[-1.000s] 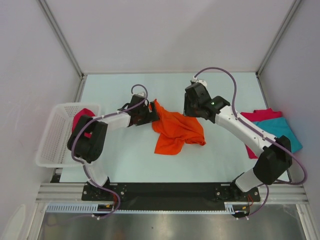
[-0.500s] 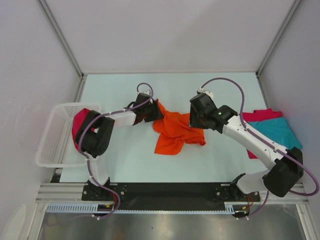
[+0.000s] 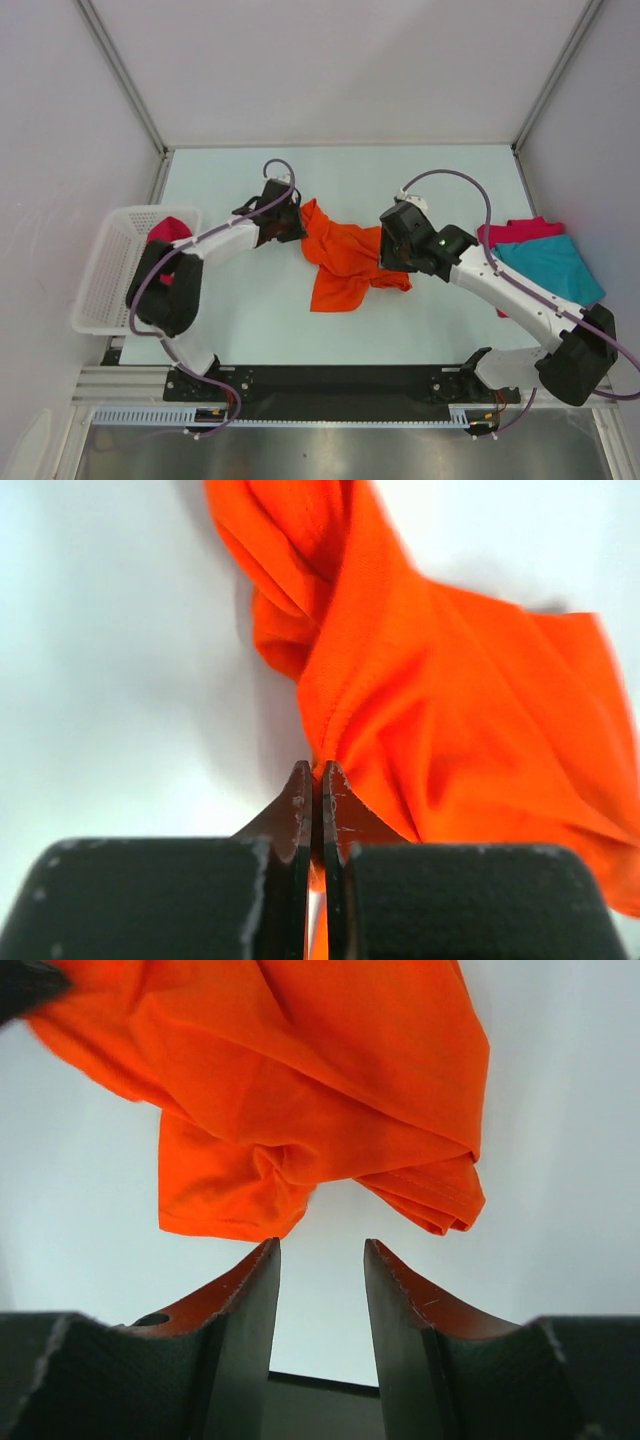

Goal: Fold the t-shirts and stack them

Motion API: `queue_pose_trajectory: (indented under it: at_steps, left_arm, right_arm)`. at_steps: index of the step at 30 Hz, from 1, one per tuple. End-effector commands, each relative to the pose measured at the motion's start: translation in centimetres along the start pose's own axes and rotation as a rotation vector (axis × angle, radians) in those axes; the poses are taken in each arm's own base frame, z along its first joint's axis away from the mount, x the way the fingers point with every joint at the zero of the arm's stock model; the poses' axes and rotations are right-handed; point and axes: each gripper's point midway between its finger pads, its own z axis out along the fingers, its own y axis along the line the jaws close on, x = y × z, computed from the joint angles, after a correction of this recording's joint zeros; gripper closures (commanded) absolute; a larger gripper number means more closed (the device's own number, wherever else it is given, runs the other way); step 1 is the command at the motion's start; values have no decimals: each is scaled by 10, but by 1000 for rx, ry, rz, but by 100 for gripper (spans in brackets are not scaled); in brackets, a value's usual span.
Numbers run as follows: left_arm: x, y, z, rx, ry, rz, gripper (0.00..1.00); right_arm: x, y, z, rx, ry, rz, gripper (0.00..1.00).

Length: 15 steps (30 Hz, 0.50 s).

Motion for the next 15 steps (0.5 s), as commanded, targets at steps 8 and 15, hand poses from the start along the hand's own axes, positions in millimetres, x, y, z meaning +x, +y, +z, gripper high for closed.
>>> queue_pose_trajectory:
  at_steps: [8, 15]
  left_arm:
    - [-106, 43, -227, -138, -362, -80, 99]
    - [-100, 55, -235, -167, -344, -97, 100]
  right_arm:
    - [12, 33, 9, -121, -14, 0, 57]
    - [19, 48, 13, -159, 2, -21, 58]
